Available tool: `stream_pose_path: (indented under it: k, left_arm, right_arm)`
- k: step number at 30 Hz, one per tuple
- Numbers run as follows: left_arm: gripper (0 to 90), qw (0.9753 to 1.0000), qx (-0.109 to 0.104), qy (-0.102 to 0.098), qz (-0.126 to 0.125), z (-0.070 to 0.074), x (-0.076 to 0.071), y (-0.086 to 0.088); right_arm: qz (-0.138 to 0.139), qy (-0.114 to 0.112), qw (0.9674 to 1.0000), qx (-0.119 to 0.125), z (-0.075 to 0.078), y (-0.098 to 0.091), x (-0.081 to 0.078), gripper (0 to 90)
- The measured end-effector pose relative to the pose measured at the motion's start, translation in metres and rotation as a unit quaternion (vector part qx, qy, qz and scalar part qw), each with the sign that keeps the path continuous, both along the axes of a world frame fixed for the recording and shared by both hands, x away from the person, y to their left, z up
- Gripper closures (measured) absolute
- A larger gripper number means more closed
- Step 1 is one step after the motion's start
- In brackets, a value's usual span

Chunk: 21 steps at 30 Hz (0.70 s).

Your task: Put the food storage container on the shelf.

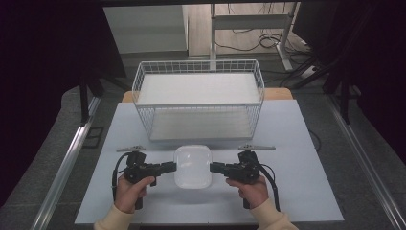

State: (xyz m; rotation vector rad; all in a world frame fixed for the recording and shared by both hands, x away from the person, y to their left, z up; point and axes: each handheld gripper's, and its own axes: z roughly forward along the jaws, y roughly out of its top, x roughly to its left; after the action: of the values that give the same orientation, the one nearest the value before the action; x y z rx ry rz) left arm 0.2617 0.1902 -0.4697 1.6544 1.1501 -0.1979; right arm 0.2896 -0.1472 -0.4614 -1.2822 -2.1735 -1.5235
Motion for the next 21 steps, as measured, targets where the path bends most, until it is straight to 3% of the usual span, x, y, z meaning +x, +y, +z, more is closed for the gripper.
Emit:
stream_pose_path:
  k: [5,21]
  left_arm:
    - [79.5,0.9999,-0.002,-0.012,-0.001,0.005,-0.001,0.000]
    - [79.3,0.9996,-0.001,-0.027,0.001,0.013,-0.001,0.000]
  right_arm:
    - [0.004,-0.024,0.9997,-0.006,0.009,0.000,-0.002,80.3]
    - [0.009,-0.044,0.9989,-0.009,0.021,0.001,-0.004,80.4]
